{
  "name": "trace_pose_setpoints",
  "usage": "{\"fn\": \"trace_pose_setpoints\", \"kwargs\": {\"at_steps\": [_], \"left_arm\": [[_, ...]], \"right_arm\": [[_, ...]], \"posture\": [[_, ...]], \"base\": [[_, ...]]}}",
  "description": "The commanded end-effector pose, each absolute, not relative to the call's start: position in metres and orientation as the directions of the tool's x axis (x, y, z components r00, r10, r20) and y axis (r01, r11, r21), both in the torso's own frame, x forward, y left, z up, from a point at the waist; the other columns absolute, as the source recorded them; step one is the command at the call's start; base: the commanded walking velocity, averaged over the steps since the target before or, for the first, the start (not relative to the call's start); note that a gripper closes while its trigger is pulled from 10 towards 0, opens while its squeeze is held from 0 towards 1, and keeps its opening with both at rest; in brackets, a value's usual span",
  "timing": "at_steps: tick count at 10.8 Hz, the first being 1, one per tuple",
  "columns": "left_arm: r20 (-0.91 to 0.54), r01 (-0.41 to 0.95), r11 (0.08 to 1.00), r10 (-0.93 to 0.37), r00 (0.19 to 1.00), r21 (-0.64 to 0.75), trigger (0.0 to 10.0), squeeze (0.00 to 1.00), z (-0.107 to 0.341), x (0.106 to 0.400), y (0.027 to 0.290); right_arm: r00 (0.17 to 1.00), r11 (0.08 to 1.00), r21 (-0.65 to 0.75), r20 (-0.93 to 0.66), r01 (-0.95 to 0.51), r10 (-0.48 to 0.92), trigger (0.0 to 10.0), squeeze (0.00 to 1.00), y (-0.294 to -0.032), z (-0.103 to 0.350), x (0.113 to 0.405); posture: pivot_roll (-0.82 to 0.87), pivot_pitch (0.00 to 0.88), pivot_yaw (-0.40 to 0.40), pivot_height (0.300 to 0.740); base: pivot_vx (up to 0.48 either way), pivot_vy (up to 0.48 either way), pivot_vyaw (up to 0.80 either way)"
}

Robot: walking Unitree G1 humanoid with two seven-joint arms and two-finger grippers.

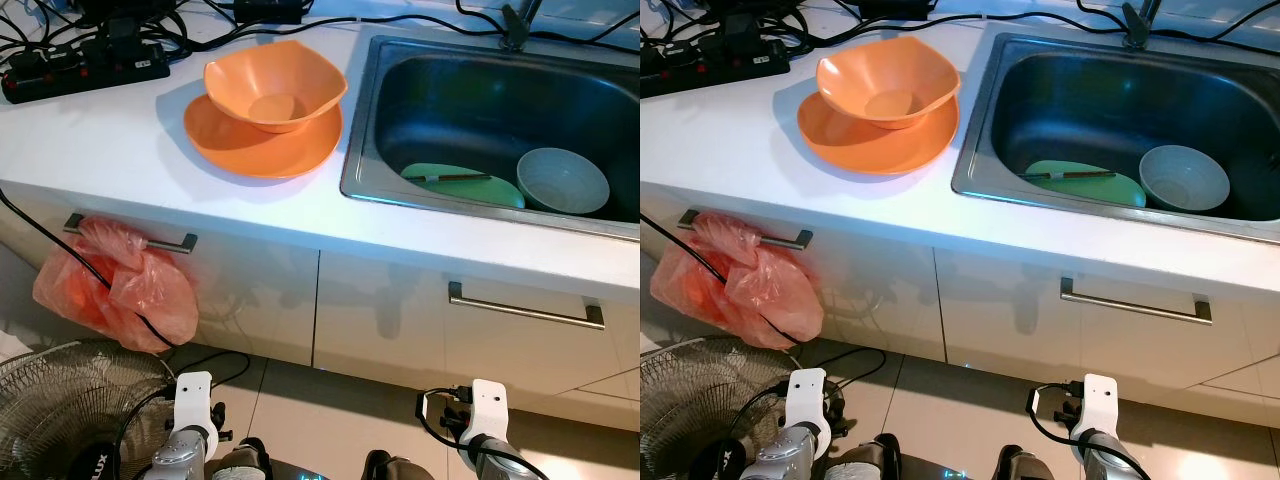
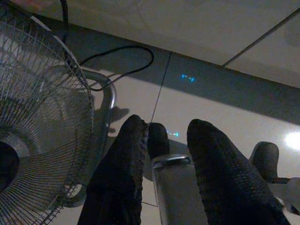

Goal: Kitchen organization

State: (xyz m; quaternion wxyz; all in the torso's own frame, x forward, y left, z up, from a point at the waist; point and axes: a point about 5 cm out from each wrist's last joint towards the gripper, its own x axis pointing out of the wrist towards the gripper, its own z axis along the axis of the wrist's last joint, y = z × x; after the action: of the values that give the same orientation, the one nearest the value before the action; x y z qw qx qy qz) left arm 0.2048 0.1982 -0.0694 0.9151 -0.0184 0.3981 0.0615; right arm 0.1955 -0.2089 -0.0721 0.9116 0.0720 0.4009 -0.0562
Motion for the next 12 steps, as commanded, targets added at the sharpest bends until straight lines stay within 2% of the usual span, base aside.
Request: {"fn": "trace_pose_setpoints", "kwargs": {"at_steps": [1, 8, 12], "left_arm": [[-0.754, -0.138, 0.99, 0.109, 0.647, 0.024, 10.0, 0.0, -0.0741, 0.1965, 0.2], [-0.752, -0.143, 0.99, 0.109, 0.65, 0.02, 10.0, 0.0, -0.0737, 0.1977, 0.1989], [-0.752, -0.13, 0.991, 0.105, 0.65, 0.026, 10.0, 0.0, -0.0724, 0.1995, 0.2012]], "right_arm": [[0.657, 0.983, 0.089, -0.753, 0.163, -0.041, 10.0, 0.0, -0.211, -0.0742, 0.1913], [0.659, 0.982, 0.09, -0.751, 0.164, -0.041, 10.0, 0.0, -0.2114, -0.0736, 0.1924], [0.66, 0.979, 0.099, -0.75, 0.18, -0.045, 10.0, 0.0, -0.2086, -0.0741, 0.1927]], "posture": [[0.12, 0.183, -0.019, 0.74], [0.12, 0.192, -0.022, 0.74], [0.12, 0.186, 0.001, 0.74]], "base": [[0.0, 0.0, 0.0], [0.0, 0.0, 0.0], [0.0, 0.0, 0.0]]}}
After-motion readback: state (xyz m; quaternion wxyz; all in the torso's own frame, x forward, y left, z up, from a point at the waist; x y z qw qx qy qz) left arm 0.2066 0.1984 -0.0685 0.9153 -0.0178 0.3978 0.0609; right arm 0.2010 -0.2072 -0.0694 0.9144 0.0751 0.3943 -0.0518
